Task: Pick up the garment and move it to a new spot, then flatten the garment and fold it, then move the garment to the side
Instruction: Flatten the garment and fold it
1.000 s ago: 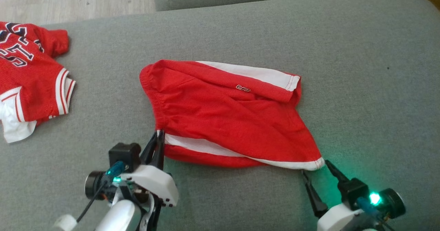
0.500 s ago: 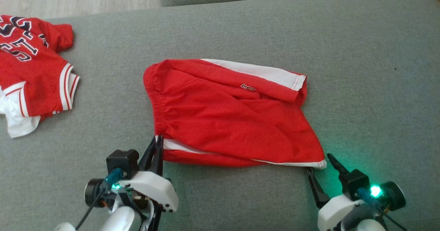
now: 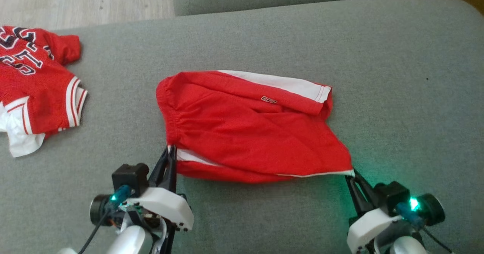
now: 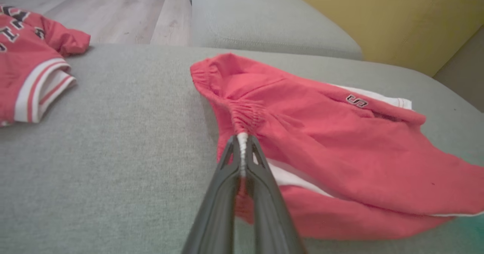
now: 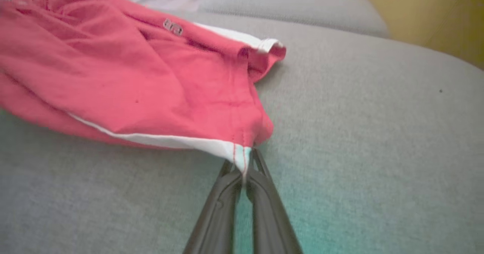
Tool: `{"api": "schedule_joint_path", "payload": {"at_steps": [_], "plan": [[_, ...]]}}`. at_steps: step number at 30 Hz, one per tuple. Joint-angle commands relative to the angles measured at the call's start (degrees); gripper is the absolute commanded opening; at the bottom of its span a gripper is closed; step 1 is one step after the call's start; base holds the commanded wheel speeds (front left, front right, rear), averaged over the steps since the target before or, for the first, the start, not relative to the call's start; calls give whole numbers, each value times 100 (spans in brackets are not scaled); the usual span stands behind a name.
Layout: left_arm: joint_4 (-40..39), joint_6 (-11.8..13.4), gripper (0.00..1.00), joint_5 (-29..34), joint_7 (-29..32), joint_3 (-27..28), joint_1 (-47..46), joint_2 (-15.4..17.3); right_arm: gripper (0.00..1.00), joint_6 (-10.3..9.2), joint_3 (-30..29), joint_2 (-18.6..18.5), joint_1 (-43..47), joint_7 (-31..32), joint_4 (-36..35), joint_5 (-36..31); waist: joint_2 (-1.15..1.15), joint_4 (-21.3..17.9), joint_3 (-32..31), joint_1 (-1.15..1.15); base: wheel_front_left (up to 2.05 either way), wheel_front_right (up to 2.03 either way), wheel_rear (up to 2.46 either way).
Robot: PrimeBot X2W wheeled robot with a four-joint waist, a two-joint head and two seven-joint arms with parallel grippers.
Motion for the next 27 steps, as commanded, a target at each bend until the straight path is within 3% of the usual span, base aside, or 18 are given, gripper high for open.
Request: {"api": "schedule_joint_path", "payload": {"at_steps": [1, 12, 16, 21, 27], "plan": [[-259, 1, 0, -11, -106, 261, -175, 139, 0, 43, 135, -57, -221, -78, -278, 96, 0, -7, -76, 0, 0, 0, 0], [-1294, -196, 0, -225, -24, 565, -616, 423, 0, 43, 16, -376, -620, 641, -2023, 664, 0, -38, -841, 0, 0, 0, 0], [-2069, -320, 0, -272, 355, 729, -1267, 677, 0, 43, -189, -620, -978, 1102, -3010, 777, 0, -19, -1040, 0, 0, 0, 0], [-2659, -408, 0, -485, 910, 833, -2029, 764, 0, 43, -388, -775, -1283, 1629, -3844, 852, 0, -17, -1104, 0, 0, 0, 0], [-2688, -449, 0, -631, 1367, 859, -2635, 809, 0, 43, -510, -849, -1506, 2119, -4184, 967, 0, -50, -944, 0, 0, 0, 0]]}}
